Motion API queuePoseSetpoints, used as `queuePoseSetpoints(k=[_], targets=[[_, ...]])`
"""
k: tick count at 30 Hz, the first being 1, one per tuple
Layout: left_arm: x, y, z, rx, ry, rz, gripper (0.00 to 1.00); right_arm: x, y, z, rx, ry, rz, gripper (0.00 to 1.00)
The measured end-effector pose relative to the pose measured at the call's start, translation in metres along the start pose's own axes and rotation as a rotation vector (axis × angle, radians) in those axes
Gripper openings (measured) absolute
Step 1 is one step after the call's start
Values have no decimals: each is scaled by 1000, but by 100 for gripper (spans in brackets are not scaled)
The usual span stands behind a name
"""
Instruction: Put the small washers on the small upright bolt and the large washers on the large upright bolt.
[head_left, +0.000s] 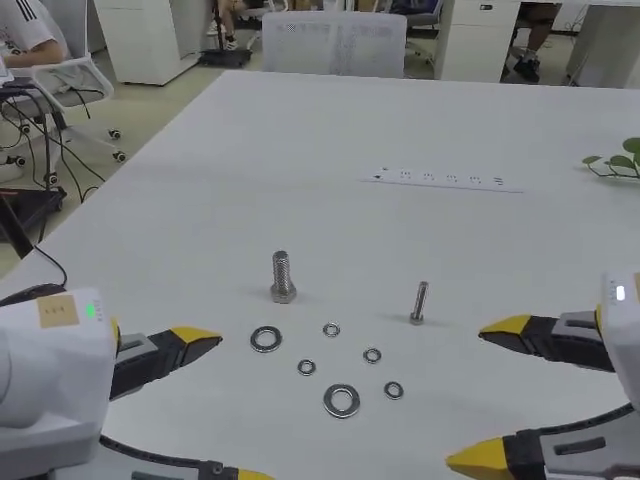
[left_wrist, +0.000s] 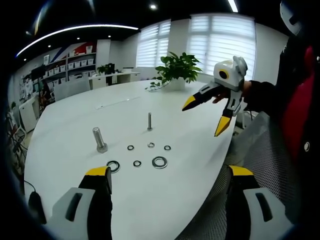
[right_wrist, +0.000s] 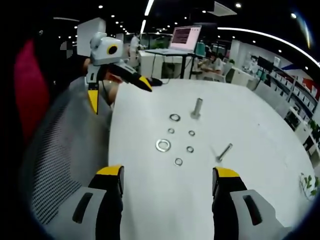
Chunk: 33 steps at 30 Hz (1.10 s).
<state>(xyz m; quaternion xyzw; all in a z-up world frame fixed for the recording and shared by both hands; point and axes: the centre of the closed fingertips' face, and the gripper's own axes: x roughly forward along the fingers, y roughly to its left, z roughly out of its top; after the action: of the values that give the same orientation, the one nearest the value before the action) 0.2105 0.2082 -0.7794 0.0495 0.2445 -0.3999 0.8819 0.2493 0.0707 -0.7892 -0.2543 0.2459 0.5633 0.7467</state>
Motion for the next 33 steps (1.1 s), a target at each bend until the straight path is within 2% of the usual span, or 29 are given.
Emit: queuePoseSetpoints(k=[9,16,33], targets=[[-2,1,2,2,-10,4,95,11,-1,15,-84,37,46,72],[-4,3,5,3,-18,11,94,27,2,25,-141,73,105,68],[-6,10,9,7,-31,44,94,63,-3,35,-261,191,211,61]])
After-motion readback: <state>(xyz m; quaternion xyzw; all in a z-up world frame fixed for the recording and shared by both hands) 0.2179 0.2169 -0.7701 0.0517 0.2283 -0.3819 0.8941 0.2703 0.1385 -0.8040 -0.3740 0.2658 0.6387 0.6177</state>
